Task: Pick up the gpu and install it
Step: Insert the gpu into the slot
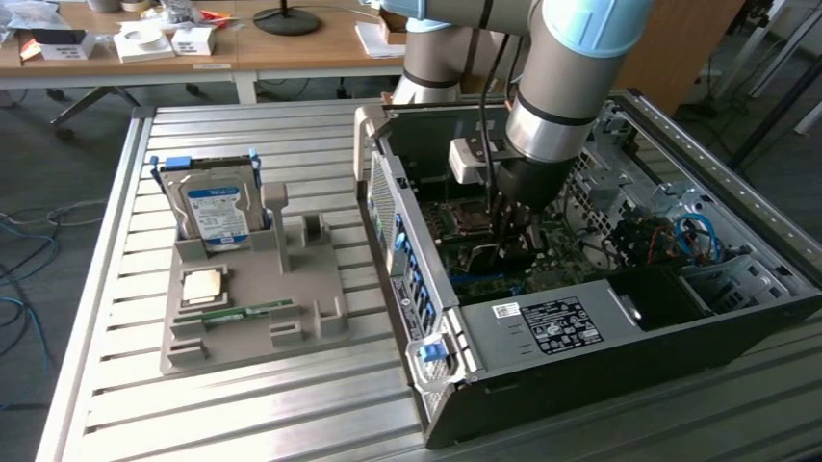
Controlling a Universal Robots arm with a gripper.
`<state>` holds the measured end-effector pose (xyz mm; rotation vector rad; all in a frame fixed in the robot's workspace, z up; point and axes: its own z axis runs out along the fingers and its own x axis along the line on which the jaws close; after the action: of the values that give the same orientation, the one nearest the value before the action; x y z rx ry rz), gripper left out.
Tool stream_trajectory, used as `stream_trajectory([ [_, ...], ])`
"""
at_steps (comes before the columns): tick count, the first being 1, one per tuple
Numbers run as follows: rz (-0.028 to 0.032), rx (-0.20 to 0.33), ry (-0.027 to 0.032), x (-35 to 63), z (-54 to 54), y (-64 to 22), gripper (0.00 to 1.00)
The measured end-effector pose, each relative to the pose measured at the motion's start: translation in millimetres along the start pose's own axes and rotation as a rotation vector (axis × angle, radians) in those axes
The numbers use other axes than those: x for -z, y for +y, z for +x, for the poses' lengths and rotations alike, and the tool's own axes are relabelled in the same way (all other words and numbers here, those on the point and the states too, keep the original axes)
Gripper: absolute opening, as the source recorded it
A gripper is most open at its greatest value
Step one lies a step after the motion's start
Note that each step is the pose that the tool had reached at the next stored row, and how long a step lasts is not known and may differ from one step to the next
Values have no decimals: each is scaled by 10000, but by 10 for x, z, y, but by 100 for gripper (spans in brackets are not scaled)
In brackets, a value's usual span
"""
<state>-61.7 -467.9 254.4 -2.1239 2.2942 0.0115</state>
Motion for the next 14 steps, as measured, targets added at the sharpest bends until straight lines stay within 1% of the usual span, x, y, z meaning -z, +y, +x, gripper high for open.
stream_trajectory([
  [11, 3, -110, 0, -4, -1, 0, 26],
  [12, 1, -112, -29, -5, -1, 1, 26],
  [13, -4, -113, -100, -5, -1, 1, 26],
  [14, -13, -112, -199, -4, -1, 1, 26],
])
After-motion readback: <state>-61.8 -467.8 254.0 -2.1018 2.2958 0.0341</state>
